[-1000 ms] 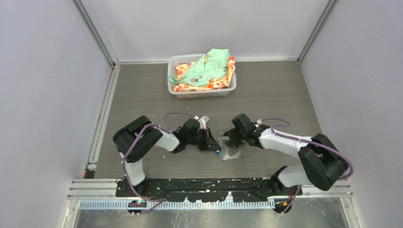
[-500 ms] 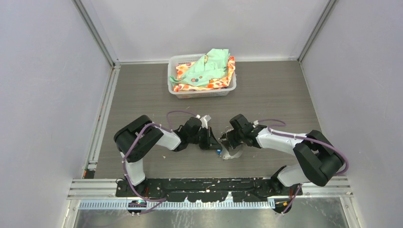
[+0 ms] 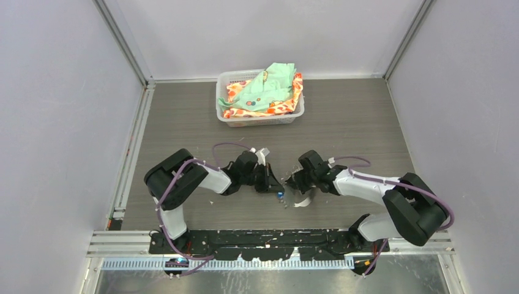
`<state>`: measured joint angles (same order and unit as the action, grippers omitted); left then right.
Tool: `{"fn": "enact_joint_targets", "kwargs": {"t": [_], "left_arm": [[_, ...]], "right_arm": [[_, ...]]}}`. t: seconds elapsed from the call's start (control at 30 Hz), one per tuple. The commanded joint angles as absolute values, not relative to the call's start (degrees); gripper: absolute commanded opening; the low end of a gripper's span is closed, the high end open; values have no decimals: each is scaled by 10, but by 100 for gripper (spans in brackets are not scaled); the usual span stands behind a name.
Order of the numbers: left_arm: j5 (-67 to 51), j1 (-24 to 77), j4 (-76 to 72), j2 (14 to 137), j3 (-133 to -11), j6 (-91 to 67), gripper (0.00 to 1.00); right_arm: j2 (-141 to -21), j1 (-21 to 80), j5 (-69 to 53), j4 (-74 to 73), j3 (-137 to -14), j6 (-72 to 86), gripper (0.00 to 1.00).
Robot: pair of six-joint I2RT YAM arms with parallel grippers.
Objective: Remove the keys from the keyring
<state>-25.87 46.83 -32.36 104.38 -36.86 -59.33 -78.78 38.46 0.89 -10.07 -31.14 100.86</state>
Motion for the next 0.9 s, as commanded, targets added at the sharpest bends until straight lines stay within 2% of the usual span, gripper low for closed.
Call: {"fn": "enact_joint_targets", "kwargs": {"t": [0.0, 0.27, 0.67, 0.87], "left_arm": [[-194, 446, -187, 1042, -327, -543, 1], [-193, 430, -150, 1011, -336, -532, 1], [-208, 412, -181, 997, -335, -564, 0], [-213, 411, -188, 971, -332, -536, 0]], "right_arm": [[-728, 367, 43, -106, -297, 1004, 1], [-658, 342, 40, -90, -281, 977, 1], [-600, 331, 14, 118, -207, 995, 1], [-590, 329, 18, 63, -219, 942, 1]]}}
